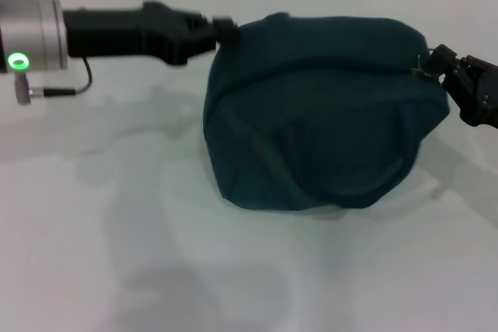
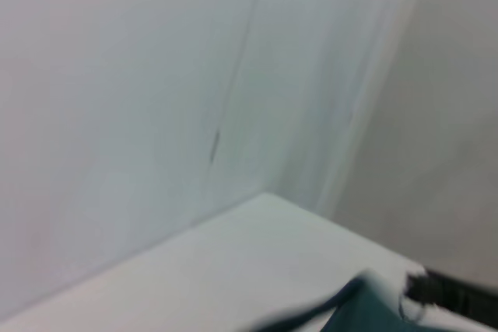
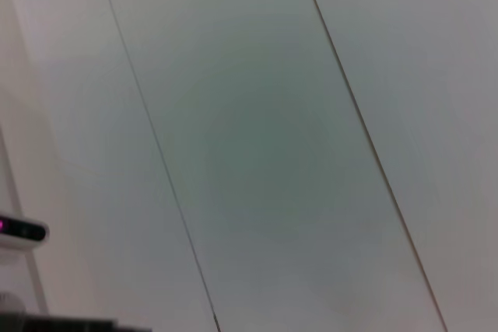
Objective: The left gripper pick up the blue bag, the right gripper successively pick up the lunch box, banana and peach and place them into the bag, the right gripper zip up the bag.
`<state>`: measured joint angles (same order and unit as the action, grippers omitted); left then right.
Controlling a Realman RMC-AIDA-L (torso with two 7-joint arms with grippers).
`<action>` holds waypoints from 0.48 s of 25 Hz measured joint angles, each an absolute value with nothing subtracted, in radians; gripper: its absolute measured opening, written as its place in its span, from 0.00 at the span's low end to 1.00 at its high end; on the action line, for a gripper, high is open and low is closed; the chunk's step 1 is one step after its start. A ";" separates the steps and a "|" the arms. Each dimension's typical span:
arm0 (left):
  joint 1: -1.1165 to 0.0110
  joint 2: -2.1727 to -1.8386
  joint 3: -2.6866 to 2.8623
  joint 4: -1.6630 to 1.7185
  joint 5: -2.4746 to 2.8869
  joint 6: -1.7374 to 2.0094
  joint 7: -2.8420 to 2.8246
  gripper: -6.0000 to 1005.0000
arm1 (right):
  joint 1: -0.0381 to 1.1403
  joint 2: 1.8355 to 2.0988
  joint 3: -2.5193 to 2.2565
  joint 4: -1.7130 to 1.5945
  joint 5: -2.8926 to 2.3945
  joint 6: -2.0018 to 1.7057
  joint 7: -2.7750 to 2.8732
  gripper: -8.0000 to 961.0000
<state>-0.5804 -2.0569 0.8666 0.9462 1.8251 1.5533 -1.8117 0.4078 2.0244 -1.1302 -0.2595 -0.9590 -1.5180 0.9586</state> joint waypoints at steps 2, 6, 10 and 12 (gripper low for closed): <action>-0.594 -2.058 0.849 0.947 1.824 1.550 -1.812 0.05 | 0.407 2.024 -1.130 -0.258 -0.959 -1.518 0.959 0.03; -0.641 -2.061 0.851 0.967 1.841 1.549 -1.813 0.15 | 0.406 2.024 -1.128 -0.241 -0.958 -1.517 0.958 0.03; -0.677 -2.064 0.895 0.989 1.849 1.544 -1.811 0.29 | 0.406 2.023 -1.127 -0.234 -0.958 -1.523 0.954 0.03; -0.701 -2.064 0.933 0.990 1.865 1.532 -1.816 0.39 | 0.406 2.023 -1.129 -0.233 -0.957 -1.524 0.953 0.03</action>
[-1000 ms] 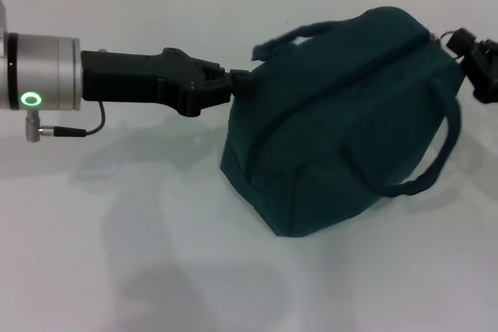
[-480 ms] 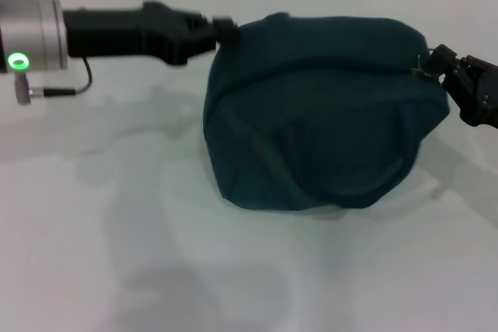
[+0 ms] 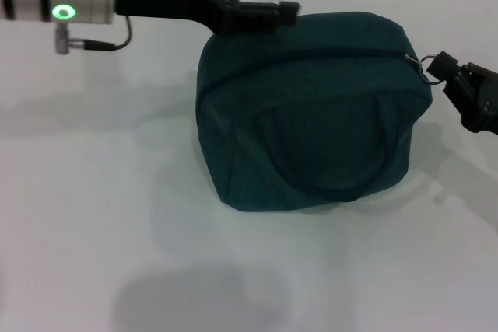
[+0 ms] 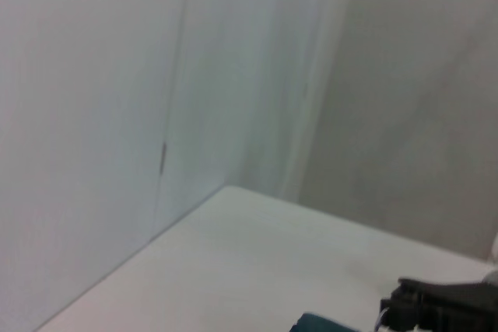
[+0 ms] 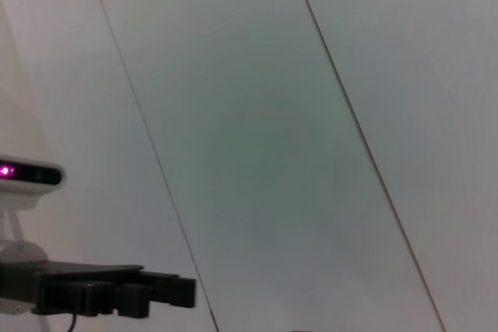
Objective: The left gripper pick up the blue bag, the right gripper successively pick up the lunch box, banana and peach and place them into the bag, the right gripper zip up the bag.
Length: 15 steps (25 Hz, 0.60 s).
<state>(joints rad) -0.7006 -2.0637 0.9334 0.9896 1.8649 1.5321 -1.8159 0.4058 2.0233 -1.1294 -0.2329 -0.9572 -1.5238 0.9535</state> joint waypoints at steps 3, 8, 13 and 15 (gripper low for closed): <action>-0.742 -2.075 0.957 0.991 1.937 1.494 -1.831 0.47 | 0.404 2.024 -1.130 -0.227 -0.957 -1.528 0.953 0.03; -0.798 -2.085 1.054 0.980 2.026 1.419 -1.880 0.58 | 0.402 2.024 -1.122 -0.203 -0.955 -1.540 0.953 0.03; -0.811 -2.084 1.150 0.988 2.037 1.344 -1.934 0.58 | 0.392 2.023 -1.121 -0.196 -0.955 -1.540 0.952 0.03; -0.824 -2.083 1.154 0.989 2.061 1.343 -1.966 0.58 | 0.390 2.023 -1.121 -0.196 -0.955 -1.540 0.951 0.03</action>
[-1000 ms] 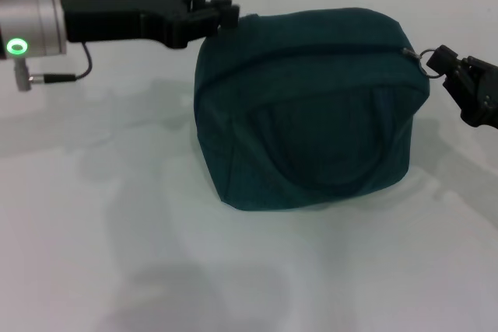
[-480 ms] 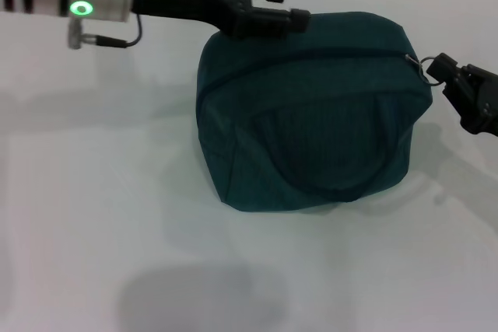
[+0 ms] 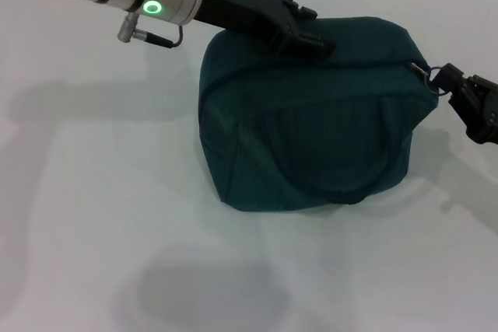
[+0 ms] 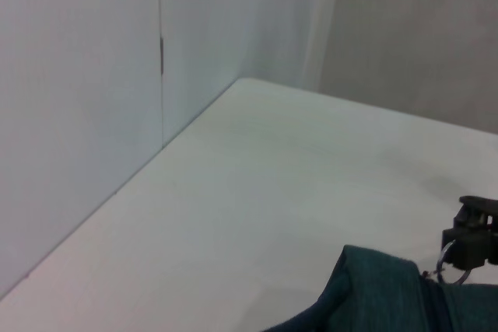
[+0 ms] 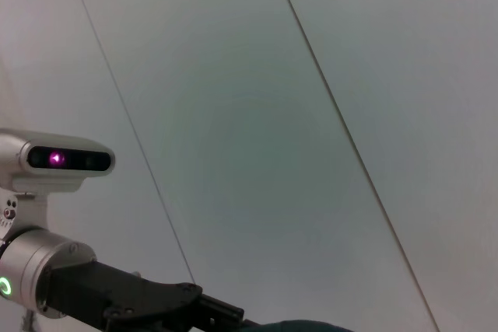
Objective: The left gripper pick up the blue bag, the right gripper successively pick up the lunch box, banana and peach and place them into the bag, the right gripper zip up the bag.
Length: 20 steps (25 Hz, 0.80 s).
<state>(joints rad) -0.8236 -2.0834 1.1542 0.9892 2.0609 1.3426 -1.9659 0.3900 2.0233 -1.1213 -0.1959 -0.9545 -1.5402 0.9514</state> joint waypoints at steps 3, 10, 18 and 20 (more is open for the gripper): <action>-0.835 -2.083 1.155 0.990 2.098 1.343 -1.979 0.57 | 0.387 2.023 -1.121 -0.195 -0.955 -1.540 0.951 0.03; -0.838 -2.084 1.173 0.992 2.109 1.342 -1.972 0.31 | 0.381 2.022 -1.116 -0.197 -0.951 -1.539 0.950 0.03; -0.832 -2.084 1.174 0.993 2.109 1.345 -1.972 0.12 | 0.369 2.018 -1.100 -0.195 -0.924 -1.525 0.924 0.03; -0.831 -2.083 1.174 0.993 2.108 1.347 -1.972 0.11 | 0.364 2.018 -1.094 -0.195 -0.918 -1.514 0.924 0.03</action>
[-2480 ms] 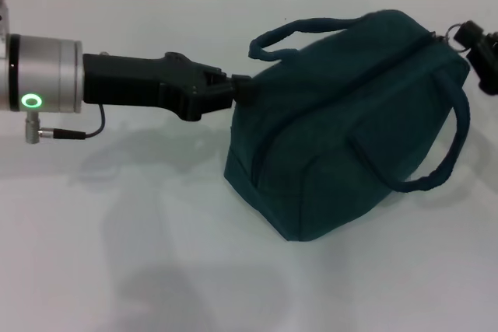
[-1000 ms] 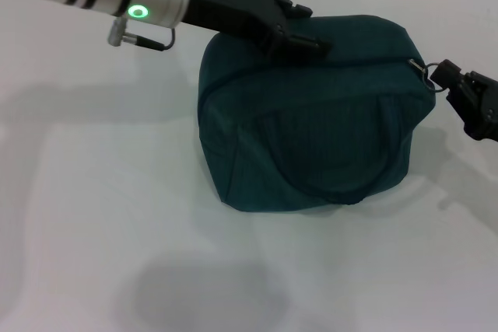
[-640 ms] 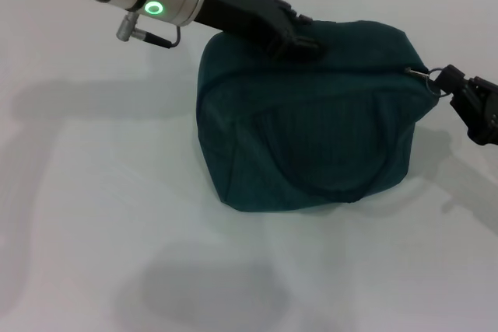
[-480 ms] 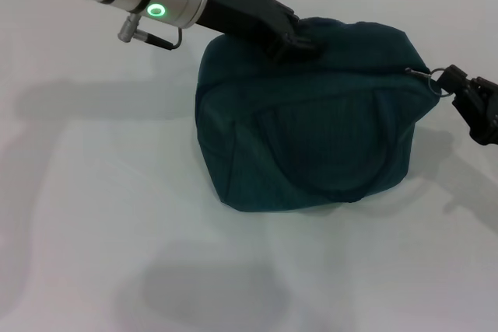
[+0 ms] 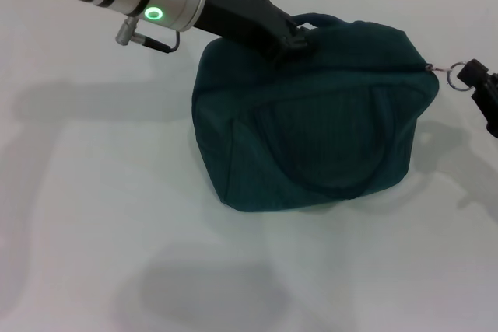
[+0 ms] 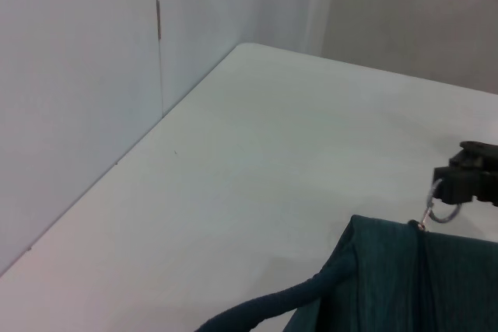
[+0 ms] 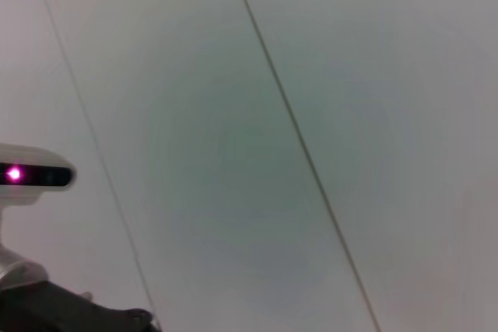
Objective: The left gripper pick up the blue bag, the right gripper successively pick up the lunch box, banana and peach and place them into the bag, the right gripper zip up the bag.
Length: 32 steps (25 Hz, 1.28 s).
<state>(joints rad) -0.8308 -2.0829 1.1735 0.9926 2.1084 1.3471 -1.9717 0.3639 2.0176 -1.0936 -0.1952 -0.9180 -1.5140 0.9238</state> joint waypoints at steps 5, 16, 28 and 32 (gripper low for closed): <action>-0.830 -2.081 1.170 0.992 2.109 1.349 -1.972 0.08 | 0.360 2.017 -1.090 -0.195 -0.917 -1.444 0.923 0.03; -0.827 -2.078 1.168 1.010 2.108 1.351 -1.972 0.05 | 0.380 2.020 -1.124 -0.194 -0.925 -1.303 0.923 0.03; -0.827 -2.077 1.158 1.004 2.019 1.404 -1.988 0.05 | 0.378 2.020 -1.156 -0.200 -0.918 -1.407 0.925 0.03; -0.827 -2.077 1.149 1.003 2.012 1.413 -1.991 0.05 | 0.391 2.019 -1.158 -0.196 -0.918 -1.324 0.925 0.03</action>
<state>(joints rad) -0.8267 -2.0771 1.1492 1.0028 2.0122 1.4132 -1.9913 0.3910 2.0191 -1.1576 -0.1963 -0.9181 -1.3238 0.9247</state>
